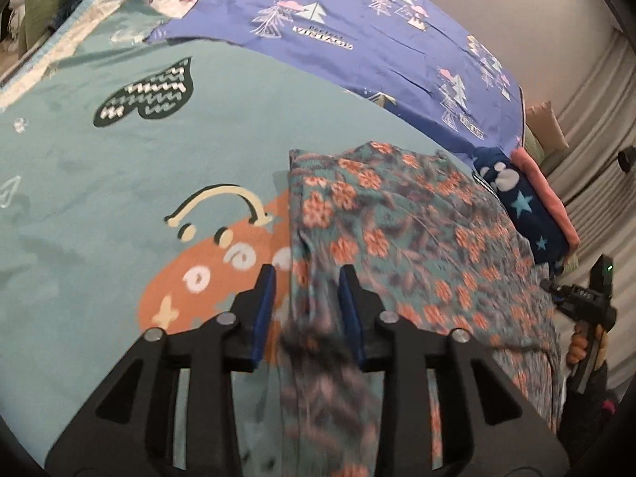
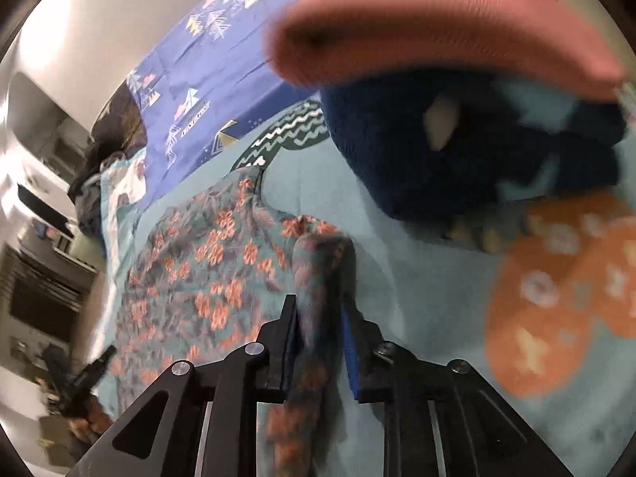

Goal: Fold small clothes

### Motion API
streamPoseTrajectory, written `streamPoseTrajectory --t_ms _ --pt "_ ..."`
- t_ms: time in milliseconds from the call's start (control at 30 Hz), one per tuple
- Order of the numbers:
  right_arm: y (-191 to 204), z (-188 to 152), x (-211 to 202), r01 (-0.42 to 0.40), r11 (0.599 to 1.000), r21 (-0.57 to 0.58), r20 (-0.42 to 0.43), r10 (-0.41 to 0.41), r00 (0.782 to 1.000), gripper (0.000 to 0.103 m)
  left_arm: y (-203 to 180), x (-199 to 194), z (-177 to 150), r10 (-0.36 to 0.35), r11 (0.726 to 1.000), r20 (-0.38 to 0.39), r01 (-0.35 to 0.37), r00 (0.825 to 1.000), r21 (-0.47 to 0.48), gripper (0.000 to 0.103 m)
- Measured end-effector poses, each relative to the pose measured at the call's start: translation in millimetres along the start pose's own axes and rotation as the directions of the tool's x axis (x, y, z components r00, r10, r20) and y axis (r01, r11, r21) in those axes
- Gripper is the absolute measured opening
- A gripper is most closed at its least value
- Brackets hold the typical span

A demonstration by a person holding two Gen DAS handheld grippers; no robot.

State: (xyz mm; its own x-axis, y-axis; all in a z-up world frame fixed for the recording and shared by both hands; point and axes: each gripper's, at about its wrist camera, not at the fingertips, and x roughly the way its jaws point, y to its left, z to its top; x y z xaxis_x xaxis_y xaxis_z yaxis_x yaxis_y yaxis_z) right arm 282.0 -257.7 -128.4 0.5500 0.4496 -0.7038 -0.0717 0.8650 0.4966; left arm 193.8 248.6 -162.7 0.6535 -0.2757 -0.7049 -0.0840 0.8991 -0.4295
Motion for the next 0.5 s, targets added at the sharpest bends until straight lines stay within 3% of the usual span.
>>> streamPoseTrajectory --t_ms 33,133,200,300,367,400,433,500 --pt "7 -7 -10 0.005 0.999 -0.032 0.007 -0.005 1.000 0.022 -2 -5 -2 -0.001 1.000 0.005 0.001 1.000 0.007 0.042" --pt "36 -44 -40 0.025 0.983 -0.184 0.015 -0.023 1.000 0.035 -10 -25 -12 -0.021 0.999 0.029 0.020 0.999 0.039 0.047" --pt "53 -66 -45 0.074 0.956 -0.285 0.029 -0.068 0.997 0.053 -19 -36 -20 -0.023 0.997 0.042 0.020 0.999 0.075 0.052" --pt "73 -92 -29 0.115 0.905 -0.410 -0.006 -0.129 0.992 0.054 -29 -37 -28 0.001 0.992 0.037 -0.005 0.999 0.123 0.058" --pt "73 -97 -12 0.165 0.890 -0.426 -0.014 -0.189 0.982 0.051 -33 -33 -31 0.031 0.990 0.024 -0.034 0.999 0.138 0.058" --pt "69 -95 -7 0.233 0.880 -0.414 0.016 -0.249 0.968 0.043 -34 -30 -34 0.058 0.988 0.019 -0.060 0.998 0.145 0.058" --pt "57 -93 -9 0.275 0.881 -0.385 0.041 -0.281 0.959 0.042 -35 -26 -36 0.093 0.984 0.017 -0.094 0.996 0.154 0.058" --pt "21 -83 -18 0.244 0.943 -0.226 0.030 -0.243 0.970 0.043 -30 -23 -41 0.145 0.978 0.012 -0.145 0.989 0.150 0.058"
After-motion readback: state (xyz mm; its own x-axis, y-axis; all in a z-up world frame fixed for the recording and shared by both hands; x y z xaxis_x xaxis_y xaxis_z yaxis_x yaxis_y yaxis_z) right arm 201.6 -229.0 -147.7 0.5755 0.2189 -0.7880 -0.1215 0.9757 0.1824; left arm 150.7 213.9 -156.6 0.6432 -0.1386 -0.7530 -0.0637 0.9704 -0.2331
